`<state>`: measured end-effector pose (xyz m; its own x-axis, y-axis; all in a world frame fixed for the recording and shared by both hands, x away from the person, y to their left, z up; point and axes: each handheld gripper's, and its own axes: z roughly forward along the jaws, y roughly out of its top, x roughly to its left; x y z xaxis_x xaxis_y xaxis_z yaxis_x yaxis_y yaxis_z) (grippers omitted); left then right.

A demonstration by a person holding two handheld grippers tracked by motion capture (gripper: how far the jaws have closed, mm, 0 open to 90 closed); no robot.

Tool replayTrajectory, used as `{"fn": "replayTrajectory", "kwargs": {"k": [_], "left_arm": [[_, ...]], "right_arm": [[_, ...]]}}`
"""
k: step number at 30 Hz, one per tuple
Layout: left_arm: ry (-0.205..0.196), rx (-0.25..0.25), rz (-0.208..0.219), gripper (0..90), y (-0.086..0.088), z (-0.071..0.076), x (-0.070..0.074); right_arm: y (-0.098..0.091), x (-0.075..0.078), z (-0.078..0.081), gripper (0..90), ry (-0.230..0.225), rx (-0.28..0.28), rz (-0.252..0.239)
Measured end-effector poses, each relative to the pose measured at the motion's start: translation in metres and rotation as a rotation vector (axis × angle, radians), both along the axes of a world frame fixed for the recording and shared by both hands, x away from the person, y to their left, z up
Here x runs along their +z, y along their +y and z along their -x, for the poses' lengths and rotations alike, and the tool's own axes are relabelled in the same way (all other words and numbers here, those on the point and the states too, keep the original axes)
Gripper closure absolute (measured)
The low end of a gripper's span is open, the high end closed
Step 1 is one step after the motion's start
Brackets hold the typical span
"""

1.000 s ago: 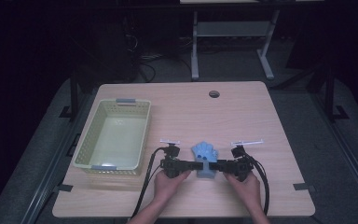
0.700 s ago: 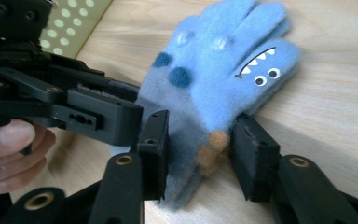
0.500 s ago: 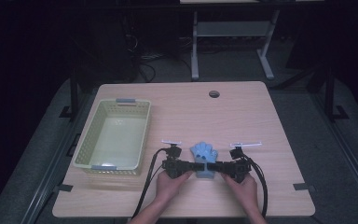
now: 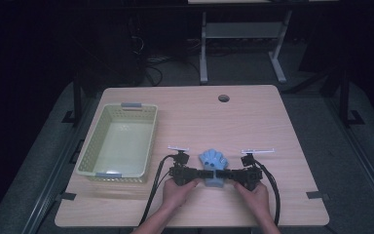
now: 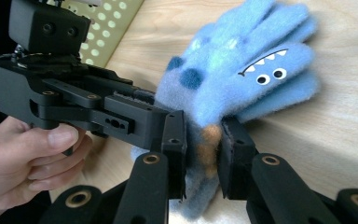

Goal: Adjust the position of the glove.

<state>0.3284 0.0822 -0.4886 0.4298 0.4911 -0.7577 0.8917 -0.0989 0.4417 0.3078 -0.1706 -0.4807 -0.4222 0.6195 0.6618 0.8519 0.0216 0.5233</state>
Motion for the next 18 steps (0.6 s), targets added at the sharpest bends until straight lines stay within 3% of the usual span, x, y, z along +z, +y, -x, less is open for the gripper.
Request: {"fn": "replayTrajectory", "kwargs": {"k": [12,18], "left_arm": [[-0.018,-0.011,0.057,70.7,0.004,0.002,0.007],[-0.036,-0.023,0.065,70.7,0.005,0.002,0.015]], "right_arm": [[-0.002,0.007,0.003,75.9,-0.003,0.008,-0.049],[-0.003,0.013,0.005,76.0,-0.022,0.003,-0.073]]}}
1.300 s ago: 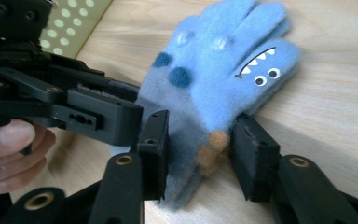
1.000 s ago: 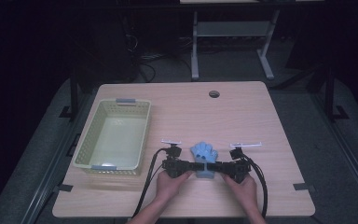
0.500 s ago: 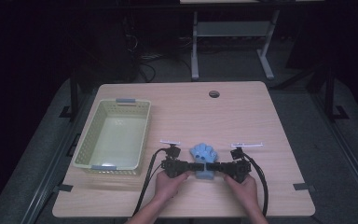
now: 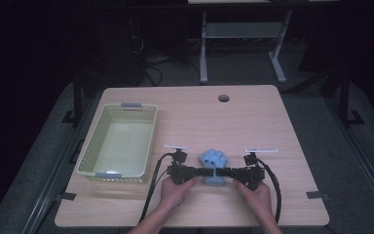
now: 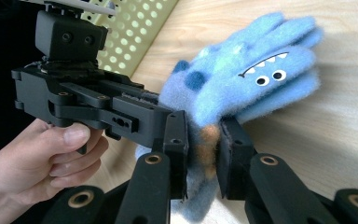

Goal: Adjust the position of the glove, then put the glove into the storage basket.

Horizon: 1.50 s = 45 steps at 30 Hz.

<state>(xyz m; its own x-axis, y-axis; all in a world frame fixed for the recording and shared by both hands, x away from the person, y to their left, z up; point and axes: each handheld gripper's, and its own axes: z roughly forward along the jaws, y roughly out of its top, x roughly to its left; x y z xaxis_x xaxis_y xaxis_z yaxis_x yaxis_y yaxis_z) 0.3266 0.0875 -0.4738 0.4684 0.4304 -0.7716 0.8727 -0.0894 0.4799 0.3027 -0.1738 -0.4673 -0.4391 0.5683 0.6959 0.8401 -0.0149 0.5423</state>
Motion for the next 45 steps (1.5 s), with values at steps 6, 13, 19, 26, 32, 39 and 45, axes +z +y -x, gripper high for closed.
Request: {"fn": "replayTrajectory", "kwargs": {"k": [6,13,19,26,32,39,45], "left_arm": [[-0.023,-0.010,0.002,70.6,0.003,0.001,0.005],[-0.038,-0.019,0.010,70.5,0.007,0.004,0.010],[-0.055,-0.021,0.001,70.5,0.007,0.006,0.013],[-0.061,-0.022,0.004,70.5,0.010,0.006,0.018],[-0.071,-0.024,0.009,70.5,0.015,0.007,0.026],[-0.089,-0.023,0.024,70.5,0.020,0.009,0.037],[-0.102,-0.020,0.027,70.5,0.026,0.007,0.048]], "right_arm": [[0.003,0.006,0.001,76.0,-0.017,0.009,0.007],[0.006,0.011,0.003,76.0,-0.029,0.031,0.015],[0.006,0.015,0.006,76.0,-0.045,0.035,0.014],[0.009,0.018,0.005,76.0,-0.053,0.044,0.020],[0.012,0.027,0.004,76.0,-0.064,0.049,0.012],[0.017,0.041,0.007,76.0,-0.078,0.056,0.017],[0.021,0.051,0.003,76.0,-0.098,0.057,0.015]]}}
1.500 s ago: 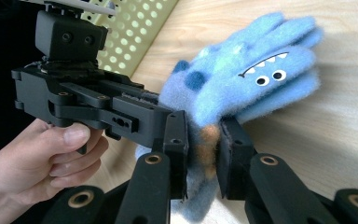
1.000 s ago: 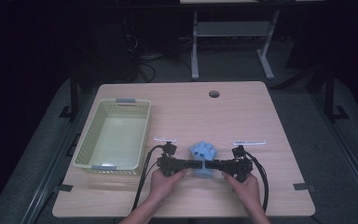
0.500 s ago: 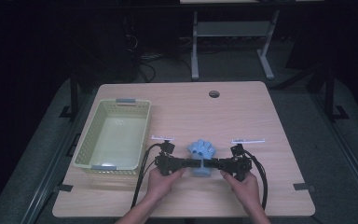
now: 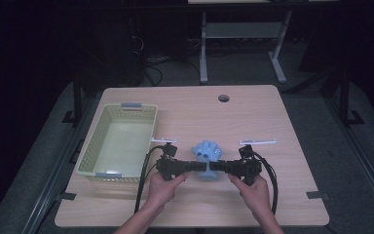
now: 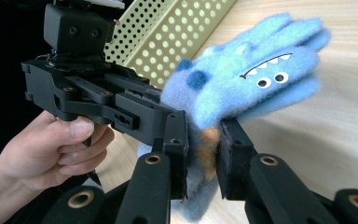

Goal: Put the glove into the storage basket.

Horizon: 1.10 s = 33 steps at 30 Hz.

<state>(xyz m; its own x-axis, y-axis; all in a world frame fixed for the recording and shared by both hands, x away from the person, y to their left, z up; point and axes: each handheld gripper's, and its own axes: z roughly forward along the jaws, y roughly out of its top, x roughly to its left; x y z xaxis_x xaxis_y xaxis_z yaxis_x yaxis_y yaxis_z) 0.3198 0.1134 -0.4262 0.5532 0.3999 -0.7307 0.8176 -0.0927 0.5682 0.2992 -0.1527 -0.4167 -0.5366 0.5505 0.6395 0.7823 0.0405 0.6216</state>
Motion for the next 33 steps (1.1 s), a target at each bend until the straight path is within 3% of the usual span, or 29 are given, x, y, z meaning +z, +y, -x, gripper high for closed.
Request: {"fn": "replayTrajectory", "kwargs": {"k": [4,17,25,33], "left_arm": [[0.001,-0.004,0.015,70.6,0.009,-0.005,0.005],[-0.035,0.021,0.028,70.5,0.035,-0.009,0.029],[-0.026,0.035,0.045,70.5,0.053,-0.012,0.035],[-0.040,0.040,0.035,70.5,0.066,-0.010,0.042]], "right_arm": [[0.006,0.007,-0.005,75.9,0.008,0.008,-0.016],[0.031,0.032,-0.020,75.8,-0.033,0.047,-0.008],[0.047,0.040,-0.026,75.7,-0.033,0.068,-0.012],[0.060,0.045,-0.030,75.6,-0.031,0.089,-0.028]]}}
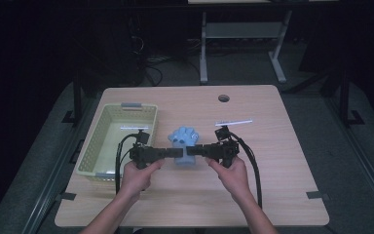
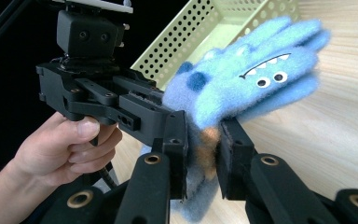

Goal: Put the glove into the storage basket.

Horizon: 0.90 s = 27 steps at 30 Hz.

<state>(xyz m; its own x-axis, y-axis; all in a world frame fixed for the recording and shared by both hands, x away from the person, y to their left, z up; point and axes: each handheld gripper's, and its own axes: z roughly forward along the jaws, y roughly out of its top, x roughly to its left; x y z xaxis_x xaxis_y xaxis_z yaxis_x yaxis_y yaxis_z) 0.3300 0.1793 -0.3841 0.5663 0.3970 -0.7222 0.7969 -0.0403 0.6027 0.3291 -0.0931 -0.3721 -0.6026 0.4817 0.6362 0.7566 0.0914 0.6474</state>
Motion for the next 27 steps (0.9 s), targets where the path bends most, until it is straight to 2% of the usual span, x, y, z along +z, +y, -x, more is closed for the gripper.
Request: {"fn": "replayTrajectory", "kwargs": {"k": [7,10,18,22,24,27], "left_arm": [[-0.014,0.000,-0.008,70.6,0.010,-0.001,0.011],[-0.017,-0.002,-0.014,70.6,0.014,-0.002,0.013],[-0.026,0.009,-0.023,70.6,0.025,-0.004,0.021],[-0.028,0.018,-0.016,70.6,0.032,-0.004,0.023],[-0.027,0.022,-0.013,70.6,0.037,-0.004,0.024],[-0.023,0.028,-0.006,70.6,0.043,-0.005,0.024]], "right_arm": [[0.009,0.009,-0.002,75.6,-0.011,0.010,-0.011],[0.014,0.013,-0.002,75.7,-0.024,0.017,0.009],[0.026,0.018,-0.008,75.6,-0.029,0.030,0.008],[0.033,0.022,-0.011,75.6,-0.042,0.037,0.013],[0.036,0.024,-0.012,75.6,-0.029,0.042,0.014],[0.043,0.026,-0.015,75.6,-0.046,0.052,0.018]]}}
